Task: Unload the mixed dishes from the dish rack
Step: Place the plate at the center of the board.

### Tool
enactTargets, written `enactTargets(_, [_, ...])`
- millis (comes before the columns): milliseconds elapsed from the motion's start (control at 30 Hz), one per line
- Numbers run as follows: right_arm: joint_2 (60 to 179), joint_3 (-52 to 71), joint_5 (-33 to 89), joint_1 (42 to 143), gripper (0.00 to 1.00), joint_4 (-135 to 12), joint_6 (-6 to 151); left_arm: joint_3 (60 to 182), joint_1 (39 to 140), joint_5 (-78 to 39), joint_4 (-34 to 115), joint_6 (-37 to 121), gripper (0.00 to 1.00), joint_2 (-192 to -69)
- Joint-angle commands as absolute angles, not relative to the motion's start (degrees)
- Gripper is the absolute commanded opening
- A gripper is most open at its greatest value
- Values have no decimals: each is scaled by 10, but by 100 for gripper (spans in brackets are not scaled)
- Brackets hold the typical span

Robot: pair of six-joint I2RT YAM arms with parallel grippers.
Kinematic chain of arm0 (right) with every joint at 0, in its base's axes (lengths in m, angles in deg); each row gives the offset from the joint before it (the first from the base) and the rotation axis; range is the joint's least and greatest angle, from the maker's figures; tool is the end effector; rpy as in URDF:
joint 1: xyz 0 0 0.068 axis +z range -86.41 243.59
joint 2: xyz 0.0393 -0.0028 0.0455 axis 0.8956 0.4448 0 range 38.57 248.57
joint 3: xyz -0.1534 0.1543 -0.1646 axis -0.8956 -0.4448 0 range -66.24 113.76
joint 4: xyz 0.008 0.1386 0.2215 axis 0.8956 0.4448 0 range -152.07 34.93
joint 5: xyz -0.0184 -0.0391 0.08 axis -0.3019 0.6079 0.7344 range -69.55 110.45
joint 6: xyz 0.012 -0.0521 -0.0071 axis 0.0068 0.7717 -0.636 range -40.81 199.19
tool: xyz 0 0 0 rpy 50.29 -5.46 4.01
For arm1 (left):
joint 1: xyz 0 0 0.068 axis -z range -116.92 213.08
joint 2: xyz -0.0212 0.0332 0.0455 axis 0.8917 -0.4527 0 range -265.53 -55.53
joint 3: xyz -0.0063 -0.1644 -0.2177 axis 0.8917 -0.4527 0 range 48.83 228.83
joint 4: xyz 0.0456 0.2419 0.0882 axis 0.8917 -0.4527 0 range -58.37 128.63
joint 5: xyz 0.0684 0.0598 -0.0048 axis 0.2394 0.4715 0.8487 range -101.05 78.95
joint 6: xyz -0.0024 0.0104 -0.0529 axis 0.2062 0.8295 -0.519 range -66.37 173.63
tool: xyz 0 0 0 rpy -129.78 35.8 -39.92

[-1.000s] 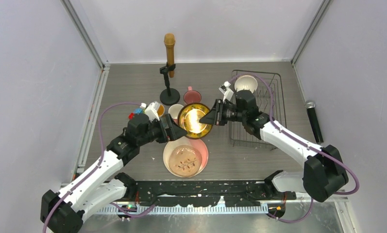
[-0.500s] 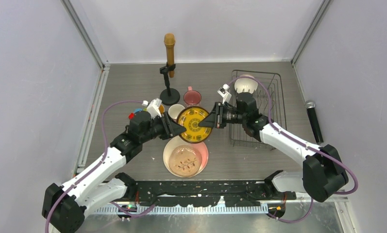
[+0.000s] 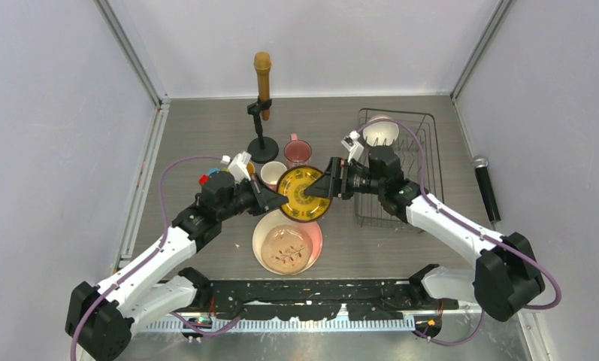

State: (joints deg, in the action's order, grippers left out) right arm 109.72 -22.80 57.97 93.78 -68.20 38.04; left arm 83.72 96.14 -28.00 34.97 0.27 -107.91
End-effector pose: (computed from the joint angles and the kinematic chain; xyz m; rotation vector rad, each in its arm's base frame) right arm 0.2263 0.1569 0.2650 -0.2826 2.1389 1.4136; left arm 0.1715 -0.1239 0.2672 -0.1621 2.1447 -1.2365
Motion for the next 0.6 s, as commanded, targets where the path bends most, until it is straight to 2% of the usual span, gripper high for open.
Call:
enactTargets(0, [1041, -229, 471, 940, 99, -666, 412, 840, 962, -269, 353, 13, 0, -1062])
enactTargets(300, [896, -286, 155, 940, 99, -632, 448, 820, 962, -294, 272, 25, 0, -1025])
enactTargets(433, [843, -316, 103, 940, 99, -626, 466, 818, 962, -329, 173, 53, 0, -1021])
enactTargets(567, [825, -326, 101, 940, 99, -625, 479, 804, 962, -372, 98, 72, 0, -1013])
